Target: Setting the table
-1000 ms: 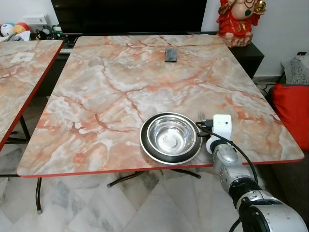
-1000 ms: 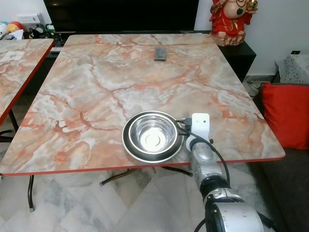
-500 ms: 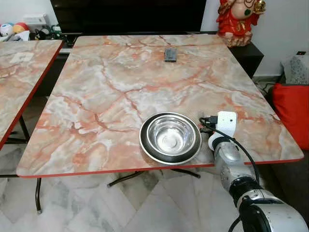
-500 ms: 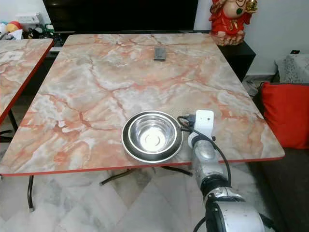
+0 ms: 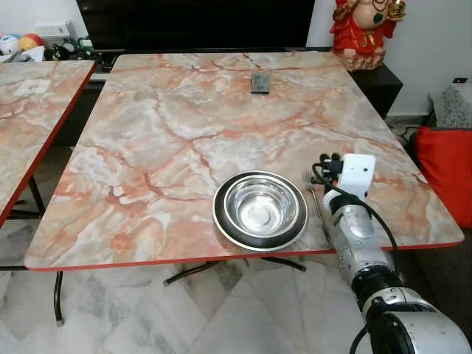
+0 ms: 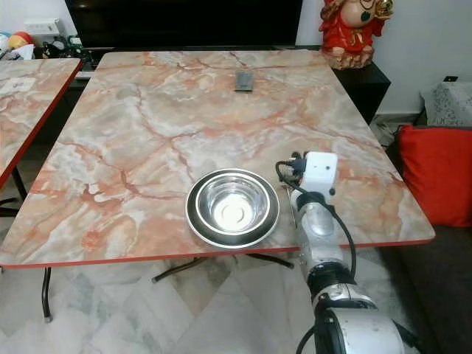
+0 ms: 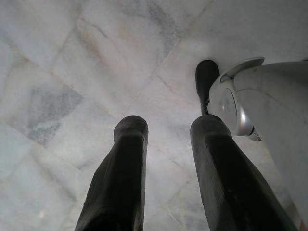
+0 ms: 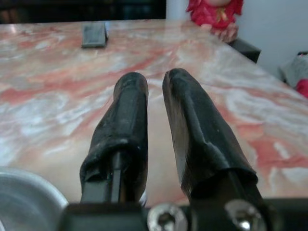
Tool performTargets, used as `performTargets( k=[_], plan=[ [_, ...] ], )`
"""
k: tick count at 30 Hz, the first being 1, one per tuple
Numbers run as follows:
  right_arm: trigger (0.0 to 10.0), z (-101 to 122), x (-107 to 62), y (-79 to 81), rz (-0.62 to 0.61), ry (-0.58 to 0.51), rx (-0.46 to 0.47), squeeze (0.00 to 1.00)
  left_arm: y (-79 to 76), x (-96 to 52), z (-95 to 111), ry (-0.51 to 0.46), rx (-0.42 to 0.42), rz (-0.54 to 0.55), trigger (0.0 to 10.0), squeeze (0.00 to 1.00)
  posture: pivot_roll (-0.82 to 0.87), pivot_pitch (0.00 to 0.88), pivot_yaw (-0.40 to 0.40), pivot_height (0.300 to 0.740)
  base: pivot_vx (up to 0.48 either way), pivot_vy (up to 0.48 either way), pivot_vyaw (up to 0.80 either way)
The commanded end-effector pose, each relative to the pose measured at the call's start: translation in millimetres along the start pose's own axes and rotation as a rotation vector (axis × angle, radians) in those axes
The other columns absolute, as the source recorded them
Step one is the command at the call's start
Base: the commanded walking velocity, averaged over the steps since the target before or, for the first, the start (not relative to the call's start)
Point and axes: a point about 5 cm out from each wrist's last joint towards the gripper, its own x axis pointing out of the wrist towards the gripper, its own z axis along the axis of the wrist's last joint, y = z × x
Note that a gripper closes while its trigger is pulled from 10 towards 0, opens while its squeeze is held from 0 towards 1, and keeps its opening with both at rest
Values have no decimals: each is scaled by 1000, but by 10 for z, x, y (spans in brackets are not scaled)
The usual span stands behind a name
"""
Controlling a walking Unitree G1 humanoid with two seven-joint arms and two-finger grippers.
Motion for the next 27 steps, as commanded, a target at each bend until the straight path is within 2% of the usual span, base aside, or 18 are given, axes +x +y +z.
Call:
performTargets(
  k=[1, 4, 10, 16, 19, 27],
  plan=[
    [10000, -20, -37, -56, -21, -8, 4, 0, -12, -23, -103, 28, 0, -2, 10000, 0, 33, 158, -12, 740, 0, 0, 0],
    [10000, -67, -160, -103, -41, -35, 8, 0, -31, -25, -111, 20, -13, -1, 10000, 0, 24, 157, -13, 740, 0, 0, 0],
    [10000, -91, -303, -148, -38, -60, 1, 0, -81, -29, -145, 25, -12, -3, 10000, 0, 13, 147, -20, 740, 0, 0, 0],
    [10000, -45, -347, -212, -49, -70, -6, 0, -129, -30, -167, 32, -19, -9, 10000, 0, 5, 136, -26, 740, 0, 0, 0],
    [10000, -23, -343, -186, -48, -71, -2, 0, -139, -23, -154, 32, -25, -7, 10000, 0, 4, 125, -27, 740, 0, 0, 0],
    [10000, 17, -345, -50, -2, -95, -18, 0, -72, -1, -66, 30, -16, -1, 10000, 0, 9, 107, -20, 740, 0, 457, 0]
  ],
)
